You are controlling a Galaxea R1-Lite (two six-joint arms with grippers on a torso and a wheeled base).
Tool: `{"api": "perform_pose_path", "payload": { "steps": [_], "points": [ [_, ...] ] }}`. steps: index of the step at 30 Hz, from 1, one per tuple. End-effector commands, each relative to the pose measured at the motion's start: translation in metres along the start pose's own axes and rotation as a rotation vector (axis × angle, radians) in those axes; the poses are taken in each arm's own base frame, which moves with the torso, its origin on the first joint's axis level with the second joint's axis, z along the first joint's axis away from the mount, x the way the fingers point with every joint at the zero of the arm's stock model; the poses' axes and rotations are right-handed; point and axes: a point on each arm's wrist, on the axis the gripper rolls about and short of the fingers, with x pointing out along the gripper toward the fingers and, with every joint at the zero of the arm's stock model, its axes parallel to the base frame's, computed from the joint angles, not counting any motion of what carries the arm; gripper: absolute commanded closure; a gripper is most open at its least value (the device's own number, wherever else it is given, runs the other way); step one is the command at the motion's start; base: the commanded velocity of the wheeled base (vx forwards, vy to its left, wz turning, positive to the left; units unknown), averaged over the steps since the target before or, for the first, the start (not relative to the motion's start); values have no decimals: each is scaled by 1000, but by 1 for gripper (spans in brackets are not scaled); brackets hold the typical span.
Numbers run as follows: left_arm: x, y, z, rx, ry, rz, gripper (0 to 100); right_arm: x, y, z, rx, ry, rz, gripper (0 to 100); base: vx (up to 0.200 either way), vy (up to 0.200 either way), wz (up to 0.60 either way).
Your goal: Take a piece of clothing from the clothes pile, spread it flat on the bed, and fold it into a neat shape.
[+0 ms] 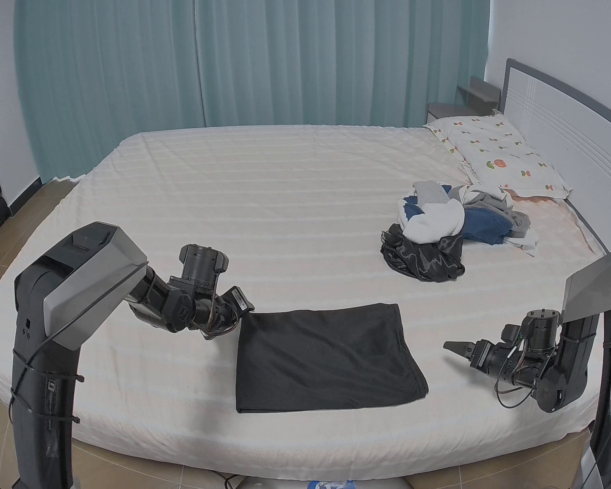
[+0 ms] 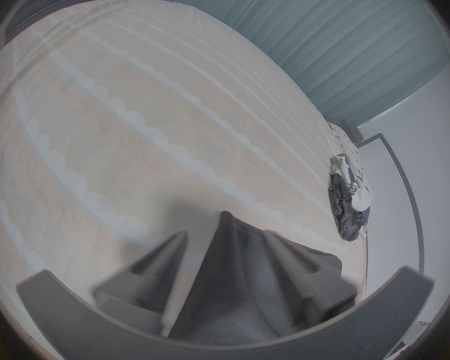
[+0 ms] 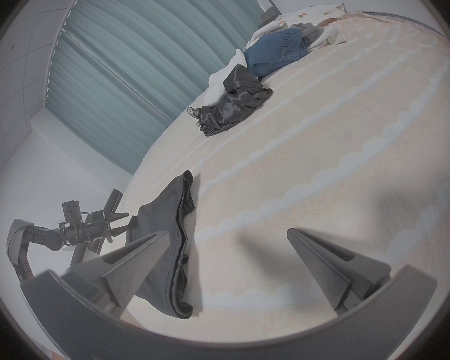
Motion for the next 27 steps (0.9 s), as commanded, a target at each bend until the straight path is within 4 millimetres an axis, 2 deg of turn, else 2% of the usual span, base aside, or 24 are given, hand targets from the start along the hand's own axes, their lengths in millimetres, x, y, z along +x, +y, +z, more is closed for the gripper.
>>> {"api": "perform_pose_path", "payload": {
  "steps": [1,23,27],
  "points": [
    [5,3,-2,-1,-14,32,100,1,0,-1,-1,3,1,0,0,0,0],
    [5,10,1,-31,-60,82,100,2,1,1,-7,-13,11,0,0,0,0],
    [6,15,1,-38,-55,94,100,16,12,12,-23,-56,53,0,0,0,0]
  ]
}}
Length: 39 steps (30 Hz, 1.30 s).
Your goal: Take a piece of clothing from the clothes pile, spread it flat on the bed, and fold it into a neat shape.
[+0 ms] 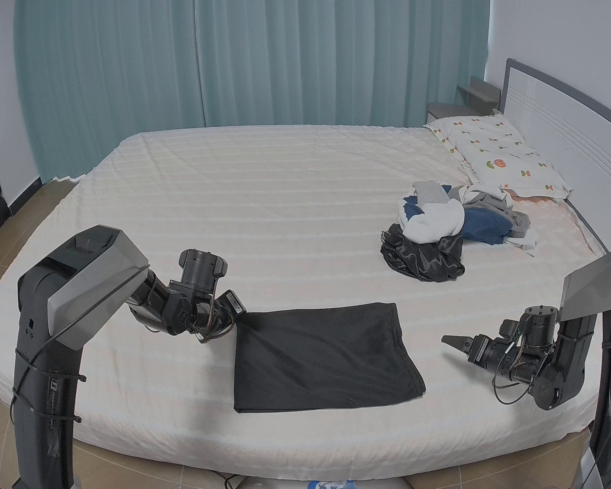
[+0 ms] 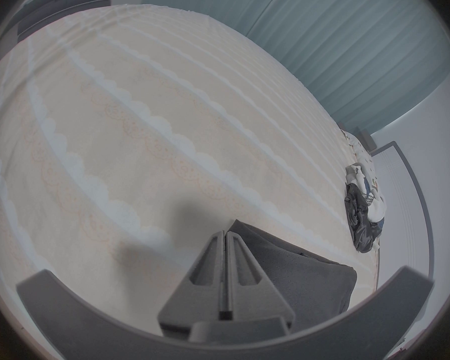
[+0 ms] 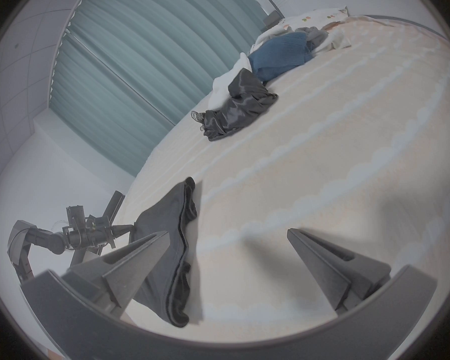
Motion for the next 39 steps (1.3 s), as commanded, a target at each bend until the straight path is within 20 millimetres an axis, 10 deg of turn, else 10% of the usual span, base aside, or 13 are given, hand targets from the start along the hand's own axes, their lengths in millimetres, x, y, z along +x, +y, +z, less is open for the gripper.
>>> {"api": "perform_pose_path", "payload": {
  "steps": [1,14,29,30,39],
  "points": [
    [0,3,0,-6,4,9,100,15,13,9,-5,-34,50,0,0,0,0],
    [-4,5,3,-79,6,2,100,108,61,17,-23,4,119,0,0,0,0],
    [-5,5,4,-92,3,2,100,136,78,12,-40,11,164,0,0,0,0],
    [-5,5,4,-97,3,2,100,137,79,13,-41,9,166,100,0,0,0],
    [-4,5,4,-97,0,2,100,139,78,20,-37,-42,143,100,0,0,0]
  ]
}}
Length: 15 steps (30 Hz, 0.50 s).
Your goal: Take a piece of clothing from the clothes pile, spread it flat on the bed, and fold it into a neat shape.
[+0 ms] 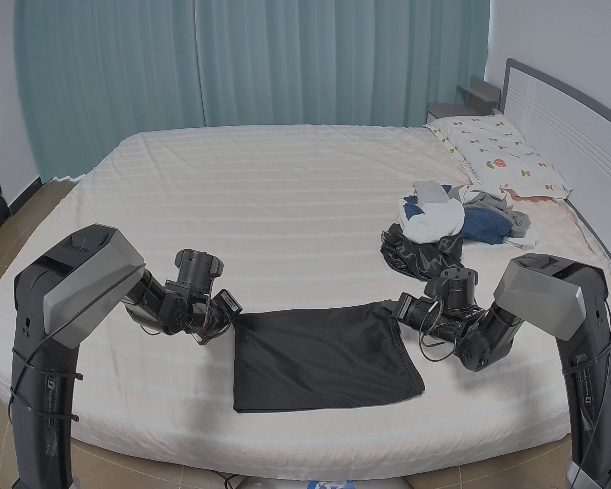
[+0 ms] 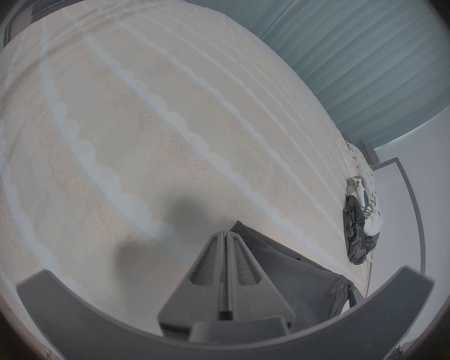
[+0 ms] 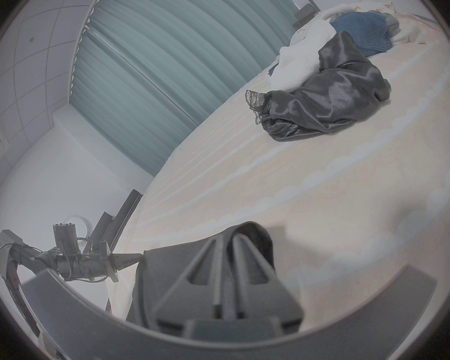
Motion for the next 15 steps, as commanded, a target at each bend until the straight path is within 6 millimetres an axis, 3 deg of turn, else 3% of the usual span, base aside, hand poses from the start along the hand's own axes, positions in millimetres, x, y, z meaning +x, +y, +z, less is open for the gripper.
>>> {"api": "perform_pose_path", "payload": {
  "steps": [1,15],
  "points": [
    [-1,-1,0,0,-2,-3,100,1,-2,2,2,-9,-3,100,0,0,0],
    [1,-1,0,1,-4,0,100,4,-15,10,51,-48,-36,100,0,0,0]
  ]
}}
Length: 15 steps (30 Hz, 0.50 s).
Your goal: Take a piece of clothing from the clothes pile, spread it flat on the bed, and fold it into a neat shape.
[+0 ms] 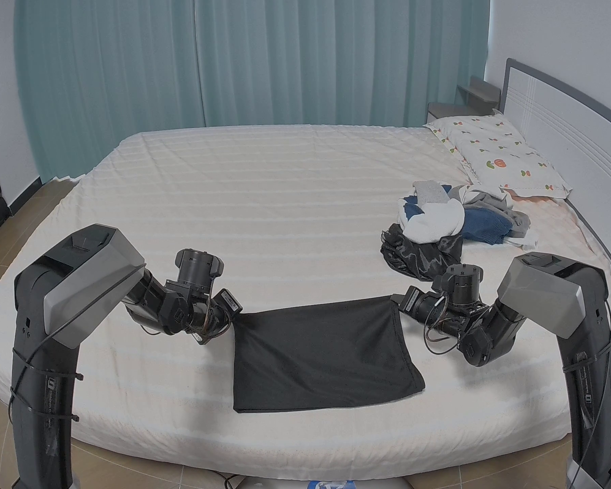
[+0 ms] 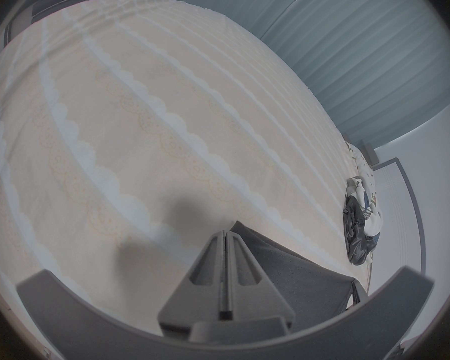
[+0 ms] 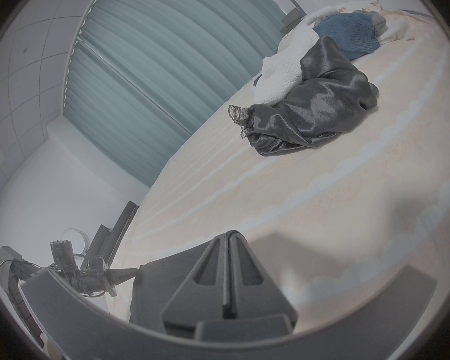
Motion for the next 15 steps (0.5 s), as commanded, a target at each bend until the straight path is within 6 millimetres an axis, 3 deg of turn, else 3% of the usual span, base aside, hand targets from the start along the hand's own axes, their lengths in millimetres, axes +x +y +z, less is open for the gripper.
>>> {"api": "perform_pose_path", "payload": {
  "steps": [1,5,6,10,14,15],
  "points": [
    [1,0,0,0,0,-1,100,1,-5,-1,3,2,-9,100,0,0,0],
    [1,0,0,0,0,-1,100,2,-7,-3,4,8,-14,100,0,0,0],
    [1,0,0,0,0,-1,100,2,-7,-4,4,8,-14,0,0,0,0],
    [1,-1,0,0,-2,-3,100,-1,-6,-5,3,4,-7,0,0,0,0],
    [0,-1,1,0,-1,-5,100,-17,10,10,-6,-37,29,0,0,0,0],
    [0,-1,1,-2,-1,-5,0,-18,11,10,-6,-38,30,0,0,0,0]
  ]
}}
